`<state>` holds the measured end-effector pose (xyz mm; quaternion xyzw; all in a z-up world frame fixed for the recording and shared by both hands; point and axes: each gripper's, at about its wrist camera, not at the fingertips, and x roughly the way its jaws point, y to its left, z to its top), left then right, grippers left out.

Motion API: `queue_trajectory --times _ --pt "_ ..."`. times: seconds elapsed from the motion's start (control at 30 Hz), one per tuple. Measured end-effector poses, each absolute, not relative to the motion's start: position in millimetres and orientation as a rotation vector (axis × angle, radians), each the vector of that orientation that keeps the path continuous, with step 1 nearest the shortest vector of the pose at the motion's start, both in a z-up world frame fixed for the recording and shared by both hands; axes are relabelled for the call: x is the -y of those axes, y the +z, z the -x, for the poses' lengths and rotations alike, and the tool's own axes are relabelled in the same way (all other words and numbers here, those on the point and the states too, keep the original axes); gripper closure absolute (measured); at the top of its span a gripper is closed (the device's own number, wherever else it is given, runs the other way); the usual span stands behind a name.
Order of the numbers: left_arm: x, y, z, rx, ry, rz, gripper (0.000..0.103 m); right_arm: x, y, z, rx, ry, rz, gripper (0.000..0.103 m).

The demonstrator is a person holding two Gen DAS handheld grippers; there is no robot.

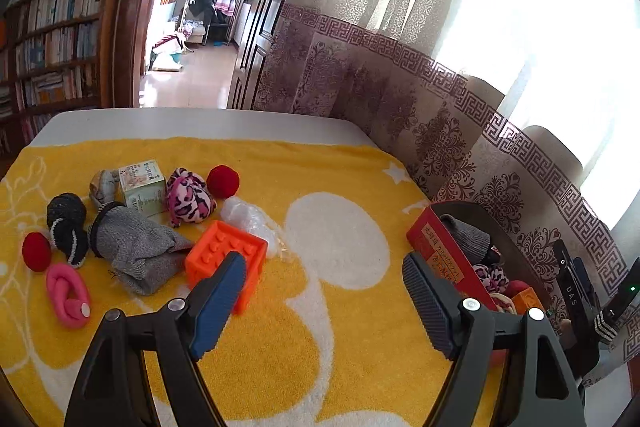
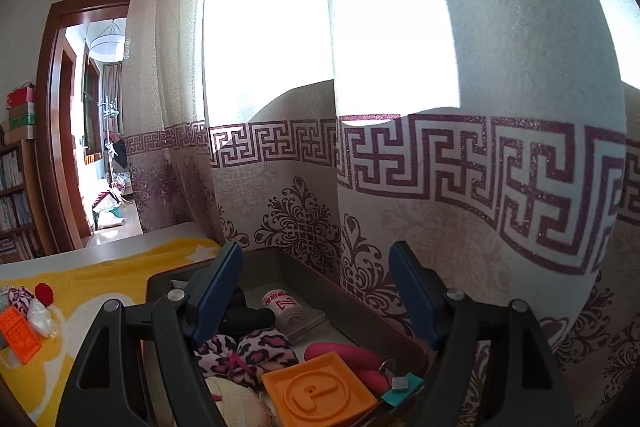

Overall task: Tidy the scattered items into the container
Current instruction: 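Carry the grey sock bundle into the tin box and open the left gripper, then grasp the second pink knotted foam toy with the left gripper while the right moves to the orange cube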

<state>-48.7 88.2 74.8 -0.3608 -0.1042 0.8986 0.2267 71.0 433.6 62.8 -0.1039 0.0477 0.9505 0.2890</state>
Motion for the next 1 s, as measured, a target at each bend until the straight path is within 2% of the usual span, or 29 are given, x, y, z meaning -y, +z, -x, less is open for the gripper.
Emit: queue_trajectory --times 0.2,0.3,0.47,0.63,0.77,1.0 --pt "-17.6 71.0 47.6 0.377 2.598 1.028 0.021 -422.5 67.7 -69.0 -0.080 2.541 0.301 0.024" --pt "12.4 67.5 48.6 0.408 2.645 1.056 0.021 -409.2 78.4 -67.2 -0.136 2.622 0.355 0.024" --pt "53.0 60.7 50.8 0.522 2.689 1.072 0.021 -365.4 92.6 -42.5 -0.232 2.904 0.600 0.022" --pt "76.1 46.5 55.4 0.607 2.701 1.098 0.021 -298.2 85.0 -9.9 -0.201 3.118 0.830 0.022" --pt "83.1 31.8 60.7 0.623 2.693 1.150 0.021 -257.8 70.6 15.0 -0.225 3.181 0.989 0.022" --pt "72.3 5.9 77.0 0.528 2.696 1.259 0.021 -233.1 48.5 41.1 -0.291 3.158 1.041 0.022"
